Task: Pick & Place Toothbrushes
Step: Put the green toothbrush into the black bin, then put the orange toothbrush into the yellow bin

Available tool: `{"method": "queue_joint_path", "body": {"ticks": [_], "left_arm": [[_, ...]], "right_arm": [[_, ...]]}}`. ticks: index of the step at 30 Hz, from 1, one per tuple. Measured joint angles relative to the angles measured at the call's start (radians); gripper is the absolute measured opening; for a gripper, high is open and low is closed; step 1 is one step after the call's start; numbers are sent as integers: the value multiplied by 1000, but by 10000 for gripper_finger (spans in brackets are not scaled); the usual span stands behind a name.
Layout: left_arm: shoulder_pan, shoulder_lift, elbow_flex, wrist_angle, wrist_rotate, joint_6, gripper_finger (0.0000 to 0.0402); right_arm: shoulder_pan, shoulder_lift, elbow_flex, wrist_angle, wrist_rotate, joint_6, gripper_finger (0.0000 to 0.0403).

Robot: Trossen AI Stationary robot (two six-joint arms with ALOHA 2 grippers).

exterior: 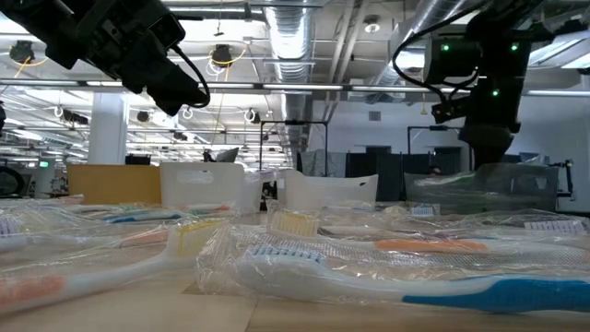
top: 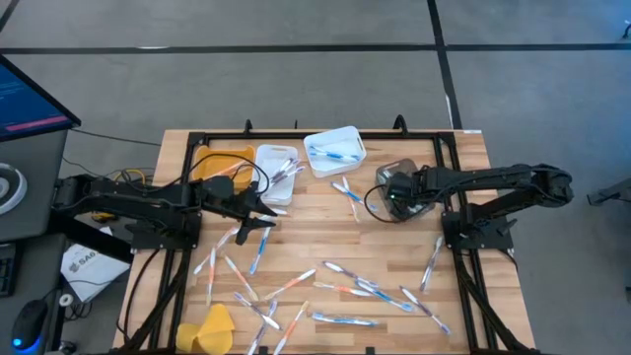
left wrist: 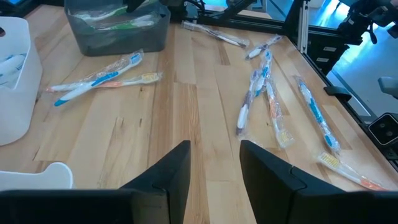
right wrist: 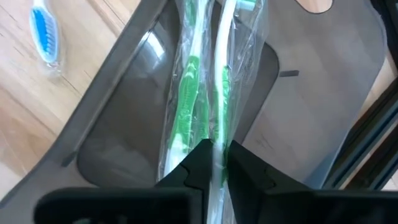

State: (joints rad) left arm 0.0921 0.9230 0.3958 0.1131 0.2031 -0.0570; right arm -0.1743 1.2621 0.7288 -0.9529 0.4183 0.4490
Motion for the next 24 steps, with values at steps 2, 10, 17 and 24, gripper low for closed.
{"method": "queue_joint_path", "body": {"ticks": [2,10,17,24], "left_arm": [[0,0,0,0,0,0,131],[0,0,0,0,0,0,131],[0,0,0,0,0,26,131],[-13,0,0,1,0,17,131]], "right_arm": [[3,0,0,1,0,17,50],[4,0,0,26,-7,47,85],[4,0,0,27,-6,48,162],[4,0,32,26,2,-36,234]]}}
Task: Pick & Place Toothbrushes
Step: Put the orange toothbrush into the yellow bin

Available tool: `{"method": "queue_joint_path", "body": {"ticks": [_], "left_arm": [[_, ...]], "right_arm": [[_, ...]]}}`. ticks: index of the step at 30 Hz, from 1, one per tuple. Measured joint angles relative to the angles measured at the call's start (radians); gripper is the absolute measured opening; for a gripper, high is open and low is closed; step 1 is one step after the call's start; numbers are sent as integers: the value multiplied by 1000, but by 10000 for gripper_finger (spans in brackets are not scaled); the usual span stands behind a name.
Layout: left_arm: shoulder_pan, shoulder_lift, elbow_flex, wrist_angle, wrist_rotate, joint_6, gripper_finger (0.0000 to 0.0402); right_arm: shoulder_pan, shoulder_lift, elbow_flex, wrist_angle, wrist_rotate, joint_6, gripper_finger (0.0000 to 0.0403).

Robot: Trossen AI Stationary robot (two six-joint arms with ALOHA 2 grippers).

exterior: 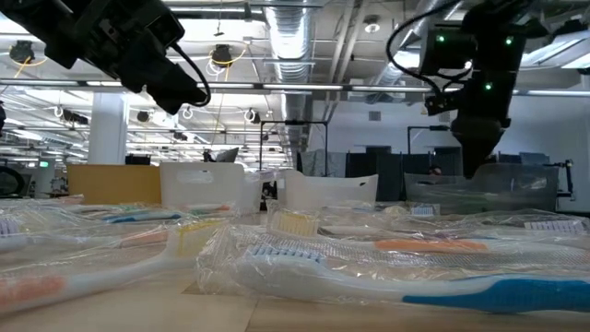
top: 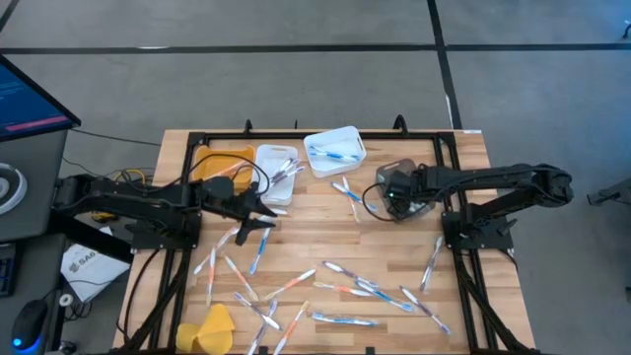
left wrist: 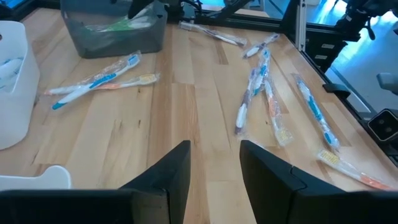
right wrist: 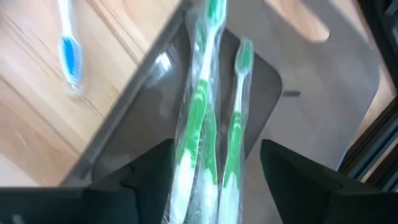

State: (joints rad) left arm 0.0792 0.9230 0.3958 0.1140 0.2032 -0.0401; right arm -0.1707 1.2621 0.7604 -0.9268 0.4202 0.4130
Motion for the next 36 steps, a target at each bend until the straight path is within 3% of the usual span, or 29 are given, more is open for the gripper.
{"method": "queue_joint_path", "body": {"ticks": [7,12,18,21,29,33,36], "left_arm": [[-33,0,0,9,1,33,131],[-34,0,0,10,1,9,131],[-34,0,0,10,1,5,131],[-51,0,0,-15,-1,77,131],[-234,0,0,-182,3,461,131],[-317,0,0,-228,3,491,131],[-362,0,0,-290,-3,417,131]], "right_arm": [[26,0,74,19,2,-53,233],[127,0,111,140,-27,-177,224],[243,0,130,267,-27,-211,224],[294,0,131,302,-27,-207,224],[381,2,131,416,-26,-249,226],[397,2,131,444,-27,-267,226],[399,2,131,443,-27,-266,224]]}}
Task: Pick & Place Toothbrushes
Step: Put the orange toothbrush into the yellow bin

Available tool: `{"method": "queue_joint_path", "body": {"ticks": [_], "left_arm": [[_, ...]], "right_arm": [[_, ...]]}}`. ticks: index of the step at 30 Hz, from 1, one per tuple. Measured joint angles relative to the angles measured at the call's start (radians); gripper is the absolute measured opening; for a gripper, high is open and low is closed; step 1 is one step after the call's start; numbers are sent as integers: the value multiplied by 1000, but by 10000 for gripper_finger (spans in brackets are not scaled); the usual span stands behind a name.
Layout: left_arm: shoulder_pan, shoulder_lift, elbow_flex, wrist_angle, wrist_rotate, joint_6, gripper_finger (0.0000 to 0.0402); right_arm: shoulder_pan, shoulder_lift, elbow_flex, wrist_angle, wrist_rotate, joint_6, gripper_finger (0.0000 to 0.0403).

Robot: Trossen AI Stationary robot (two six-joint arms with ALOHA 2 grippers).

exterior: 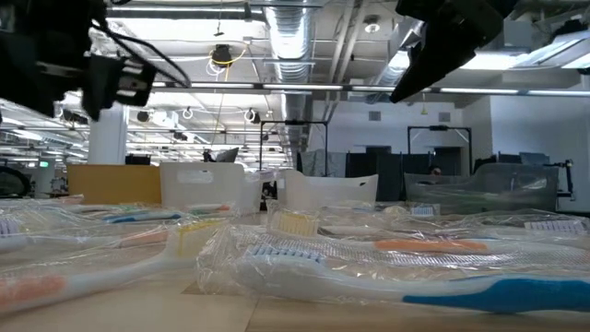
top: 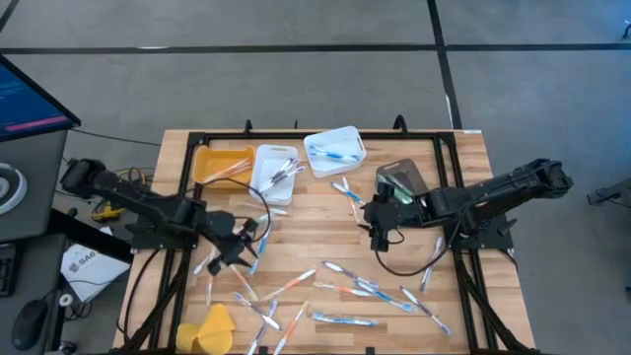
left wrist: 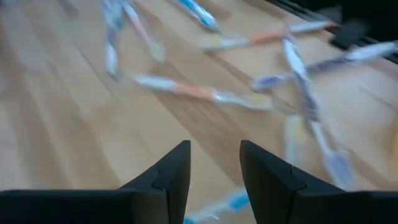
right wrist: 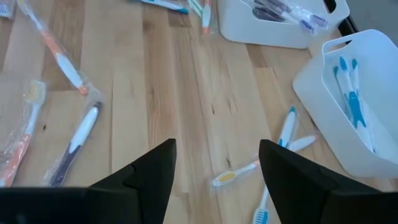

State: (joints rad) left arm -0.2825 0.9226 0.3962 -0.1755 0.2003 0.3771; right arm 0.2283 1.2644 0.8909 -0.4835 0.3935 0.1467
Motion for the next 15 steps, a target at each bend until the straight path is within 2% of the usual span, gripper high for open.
{"method": "queue_joint_path", "body": {"ticks": [3,6,15], "left_arm": [[-35,0,0,-96,-44,-87,131],[-65,0,0,-184,-61,-102,131],[-158,2,0,-207,-58,-228,131]], "right_arm": [[0,0,0,0,0,0,224],[-5,0,0,0,0,0,224],[-16,0,0,-1,0,0,224]]}}
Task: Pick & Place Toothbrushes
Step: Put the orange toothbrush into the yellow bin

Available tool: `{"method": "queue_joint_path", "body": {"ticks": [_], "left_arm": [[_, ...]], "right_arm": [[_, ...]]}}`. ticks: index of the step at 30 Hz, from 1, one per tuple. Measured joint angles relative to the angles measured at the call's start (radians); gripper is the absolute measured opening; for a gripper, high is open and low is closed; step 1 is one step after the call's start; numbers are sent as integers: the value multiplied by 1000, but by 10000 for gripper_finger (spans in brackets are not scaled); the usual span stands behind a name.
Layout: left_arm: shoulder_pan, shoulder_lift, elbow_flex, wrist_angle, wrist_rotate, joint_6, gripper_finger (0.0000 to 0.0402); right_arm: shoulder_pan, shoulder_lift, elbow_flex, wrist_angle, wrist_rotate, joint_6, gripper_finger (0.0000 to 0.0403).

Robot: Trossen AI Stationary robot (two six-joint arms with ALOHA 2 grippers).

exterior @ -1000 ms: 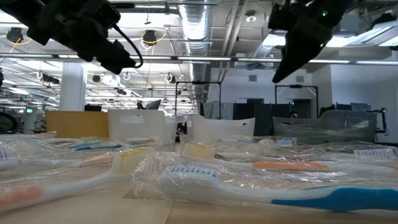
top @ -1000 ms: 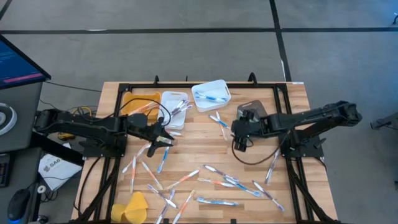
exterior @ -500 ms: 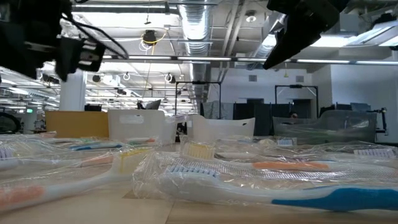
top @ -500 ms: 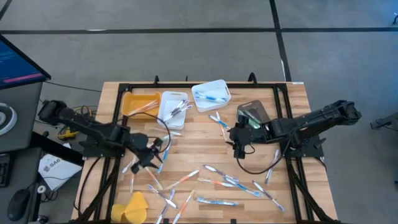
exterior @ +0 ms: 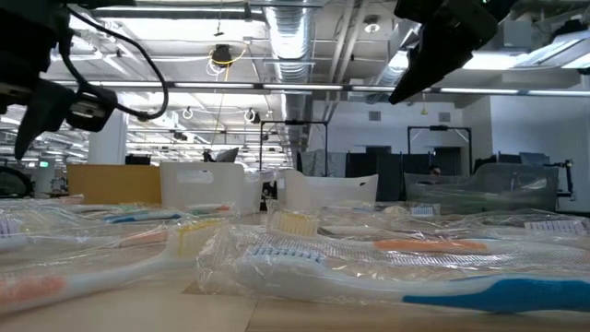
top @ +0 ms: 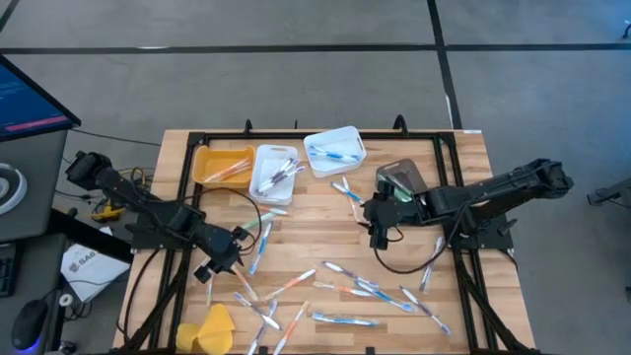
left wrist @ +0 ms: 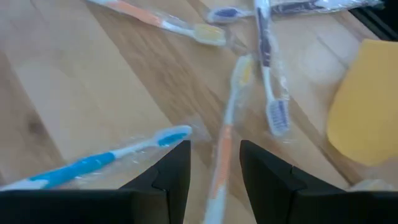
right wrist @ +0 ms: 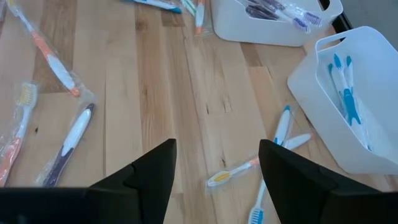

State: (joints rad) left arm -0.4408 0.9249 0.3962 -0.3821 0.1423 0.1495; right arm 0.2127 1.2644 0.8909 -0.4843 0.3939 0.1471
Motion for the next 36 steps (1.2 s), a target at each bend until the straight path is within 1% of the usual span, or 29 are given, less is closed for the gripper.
{"method": "queue_joint_path", "body": {"ticks": [4,6,9,20,36], "left_arm": [[-12,25,-19,-5,-4,-8,131],[-12,58,-42,14,-7,-9,131],[-12,100,-41,50,-6,-7,131],[-12,220,-32,72,-19,-8,131],[-11,225,-32,76,-19,-28,131]], "right_arm": [[0,0,0,0,0,1,223],[0,0,0,0,0,2,223],[0,0,0,1,0,3,225],[0,0,0,10,0,2,226],[0,0,0,10,0,0,226]]}}
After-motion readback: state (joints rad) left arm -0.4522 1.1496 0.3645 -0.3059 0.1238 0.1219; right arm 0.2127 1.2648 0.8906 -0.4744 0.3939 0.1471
